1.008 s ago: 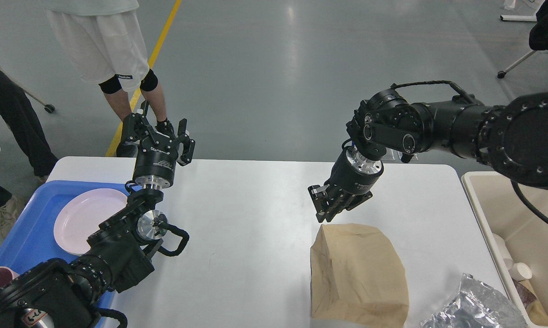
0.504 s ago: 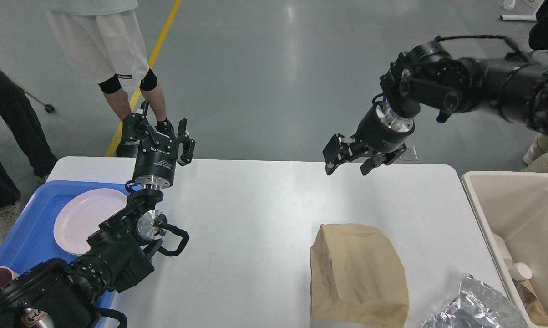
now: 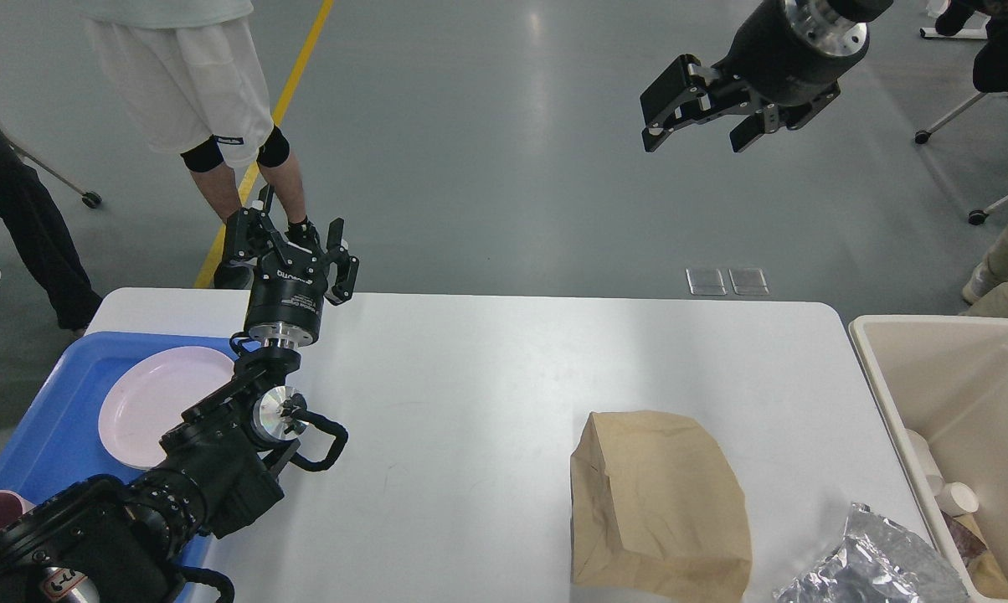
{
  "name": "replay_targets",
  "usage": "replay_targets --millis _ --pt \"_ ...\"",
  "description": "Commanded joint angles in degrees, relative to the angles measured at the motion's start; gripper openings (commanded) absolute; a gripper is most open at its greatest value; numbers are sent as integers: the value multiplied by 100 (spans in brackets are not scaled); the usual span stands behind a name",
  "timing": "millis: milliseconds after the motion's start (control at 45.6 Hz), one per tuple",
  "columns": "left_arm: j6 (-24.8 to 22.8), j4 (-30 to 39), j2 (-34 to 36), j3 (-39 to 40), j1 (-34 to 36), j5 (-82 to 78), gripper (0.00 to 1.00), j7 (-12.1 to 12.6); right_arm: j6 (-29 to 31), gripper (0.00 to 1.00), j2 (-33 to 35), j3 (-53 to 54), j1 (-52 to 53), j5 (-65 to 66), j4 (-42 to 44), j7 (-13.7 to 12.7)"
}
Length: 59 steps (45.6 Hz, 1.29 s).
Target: Tidy desktop
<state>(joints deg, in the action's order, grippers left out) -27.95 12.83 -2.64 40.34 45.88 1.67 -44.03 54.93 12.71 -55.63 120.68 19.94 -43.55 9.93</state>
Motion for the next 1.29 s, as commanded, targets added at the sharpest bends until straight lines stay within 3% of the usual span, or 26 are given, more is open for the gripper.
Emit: replay_targets --millis 0,351,614,1008,1271 --pt "0 0 0 0 0 0 97 0 7 100 -136 8 104 -17 -22 0" --pt "0 0 0 0 0 0 97 0 7 100 -1059 34 -97 -17 -453 -9" --pt "0 0 0 0 0 0 97 0 7 100 -1683 52 -1678 -17 -374 -17" --pt "0 0 0 0 0 0 97 0 7 100 -1710 -36 -3349 -43 188 -9" --pt "0 0 0 0 0 0 97 0 7 100 -1657 69 -3833 -140 347 -9"
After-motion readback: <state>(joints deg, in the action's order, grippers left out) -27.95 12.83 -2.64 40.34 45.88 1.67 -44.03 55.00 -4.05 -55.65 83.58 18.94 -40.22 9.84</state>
